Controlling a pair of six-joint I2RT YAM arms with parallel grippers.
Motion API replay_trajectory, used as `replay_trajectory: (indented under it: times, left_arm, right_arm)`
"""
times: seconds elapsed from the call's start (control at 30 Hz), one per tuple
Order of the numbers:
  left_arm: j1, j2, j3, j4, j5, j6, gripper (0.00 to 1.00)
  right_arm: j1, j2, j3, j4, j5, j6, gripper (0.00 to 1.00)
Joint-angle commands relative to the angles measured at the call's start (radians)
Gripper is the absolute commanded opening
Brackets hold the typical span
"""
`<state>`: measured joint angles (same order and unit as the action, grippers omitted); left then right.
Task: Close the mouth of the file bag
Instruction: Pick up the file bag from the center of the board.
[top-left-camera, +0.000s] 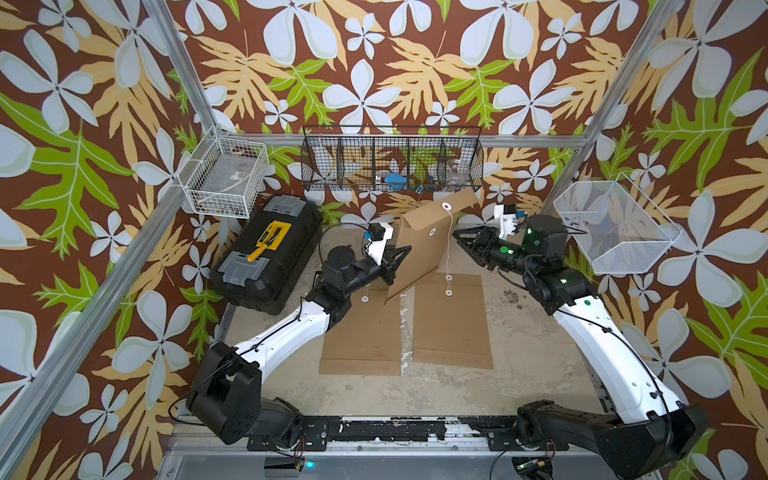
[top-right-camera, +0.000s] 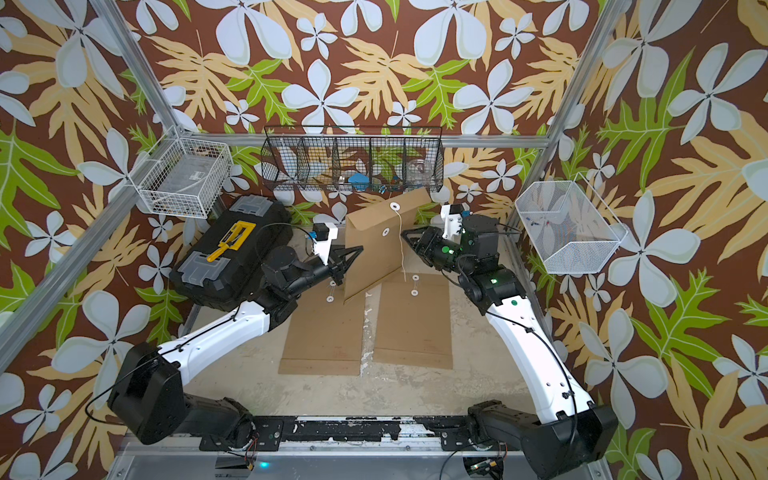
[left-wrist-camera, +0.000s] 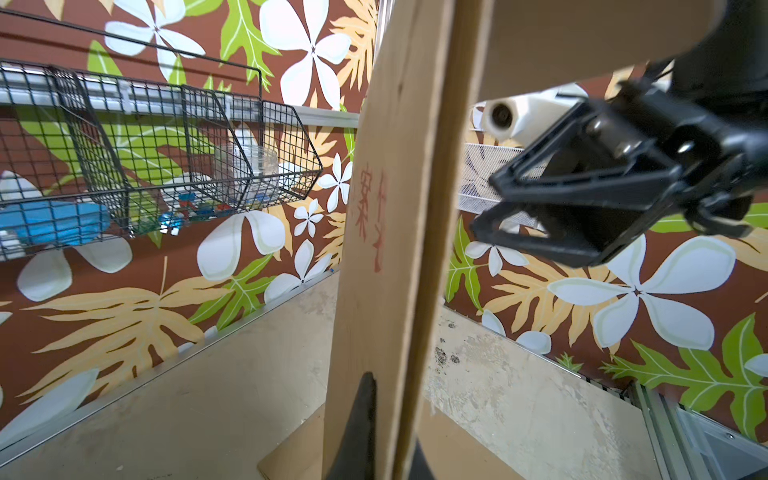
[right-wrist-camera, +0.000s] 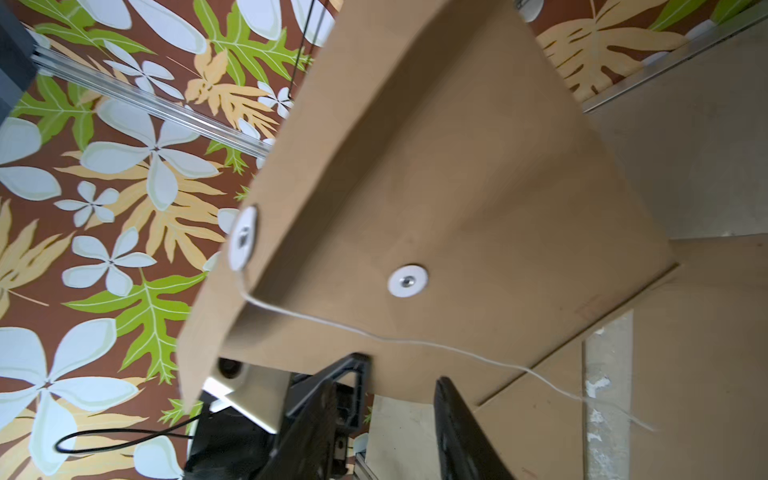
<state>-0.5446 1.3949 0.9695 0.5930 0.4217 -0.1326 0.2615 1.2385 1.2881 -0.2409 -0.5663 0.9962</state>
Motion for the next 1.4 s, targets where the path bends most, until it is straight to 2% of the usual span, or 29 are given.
replay_trajectory:
  times: [0.0,0.13,0.3,0.43,0.57,0.73,1.1,1.27,1.37]
  left_arm:
    - [0.009,-0.036,-0.019,-0.023,0.026,0.005,0.00]
    - [0.017,-0.081,-0.033,-0.070,0.007,-0.010,0.00]
    - [0.023,-0.135,-0.008,-0.139,-0.014,-0.005,0.00]
    - [0.025,-0.152,0.036,-0.203,-0.010,0.004,0.00]
    - [0.025,-0.154,0.067,-0.242,0.012,0.004,0.00]
    - [0.025,-0.168,0.069,-0.261,0.031,-0.003,0.00]
    - [0.025,-0.191,0.071,-0.271,0.111,-0.061,0.00]
    - [0.025,-0.200,0.077,-0.272,0.125,-0.075,0.00]
    - [0.025,-0.203,0.080,-0.274,0.125,-0.078,0.00]
  right_arm:
    - [0.000,-0.003,-0.008,0.050,-0.011,-0.103,0.40]
    - [0.012,-0.053,-0.120,0.172,-0.012,-0.241,0.37]
    - [0.035,-0.160,-0.473,0.495,-0.009,-0.292,0.35]
    - [0.101,-0.224,-0.631,0.617,0.083,-0.385,0.34]
    - [0.161,-0.249,-0.724,0.752,0.160,-0.443,0.40]
    - [0.174,-0.219,-0.726,0.809,0.219,-0.517,0.42]
    - [0.183,-0.077,-0.645,0.891,0.178,-0.536,0.38]
    - [0.186,-0.033,-0.625,0.926,0.168,-0.522,0.30]
    - [0.193,-0.022,-0.621,0.937,0.164,-0.513,0.22]
